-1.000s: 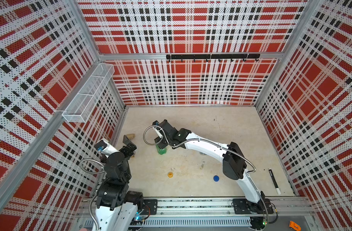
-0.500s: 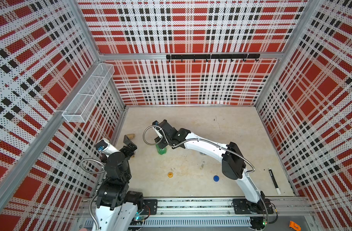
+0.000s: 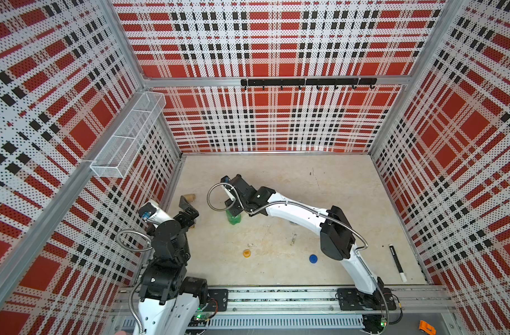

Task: Screw on the bottle caps
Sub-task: Pick up the plastic bottle from the middle-left of the table, then pass the plastic bottle.

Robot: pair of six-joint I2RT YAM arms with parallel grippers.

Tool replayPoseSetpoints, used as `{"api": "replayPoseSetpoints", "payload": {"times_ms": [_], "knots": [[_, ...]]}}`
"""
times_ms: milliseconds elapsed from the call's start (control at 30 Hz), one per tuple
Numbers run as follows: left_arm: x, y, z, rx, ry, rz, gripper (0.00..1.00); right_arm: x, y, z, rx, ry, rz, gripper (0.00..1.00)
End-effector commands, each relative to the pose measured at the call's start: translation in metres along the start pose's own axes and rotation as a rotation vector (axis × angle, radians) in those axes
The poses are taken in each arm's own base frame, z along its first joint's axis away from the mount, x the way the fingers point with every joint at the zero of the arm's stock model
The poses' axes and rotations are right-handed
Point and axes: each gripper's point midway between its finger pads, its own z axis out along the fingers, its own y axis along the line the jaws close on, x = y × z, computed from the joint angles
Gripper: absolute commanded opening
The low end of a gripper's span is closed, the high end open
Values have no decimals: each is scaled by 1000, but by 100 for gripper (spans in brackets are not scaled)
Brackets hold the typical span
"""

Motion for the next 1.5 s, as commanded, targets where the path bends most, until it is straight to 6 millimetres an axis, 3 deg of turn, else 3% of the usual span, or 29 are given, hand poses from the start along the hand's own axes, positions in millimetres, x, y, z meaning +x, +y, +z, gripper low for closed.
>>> {"api": "replayPoseSetpoints", "payload": {"times_ms": [0, 200, 400, 567, 700, 867, 967, 1067, 1133, 1267, 1467], "knots": [[-1, -2, 1, 9, -5, 12, 99, -9, 3, 1, 1, -33, 7, 37], [0, -2, 1, 10, -5, 12, 99, -15, 1, -11, 8, -53, 9, 28], [4, -13, 2, 66, 12, 32, 99, -34, -7, -59, 29, -134, 4, 22], [24, -59, 1, 316, 71, 93, 99, -47, -20, -119, 67, -223, 1, 18], [28, -101, -8, 520, 85, 162, 99, -44, -35, -167, 104, -280, 13, 12], [44, -155, -43, 801, 89, 316, 99, -36, -48, -220, 107, -344, 37, 6], [63, -181, -81, 1040, 58, 408, 99, -35, -49, -245, 83, -387, 44, 5], [89, -192, -121, 1267, -9, 513, 99, -34, -51, -266, 68, -435, 39, 0], [105, -194, -136, 1341, -38, 561, 99, -33, -51, -273, 61, -464, 31, 0], [125, -197, -139, 1345, -25, 627, 99, -30, -41, -276, -6, -475, 12, 0], [122, -199, -134, 1319, -80, 612, 99, -25, -22, -274, -121, -494, -12, 0]]}}
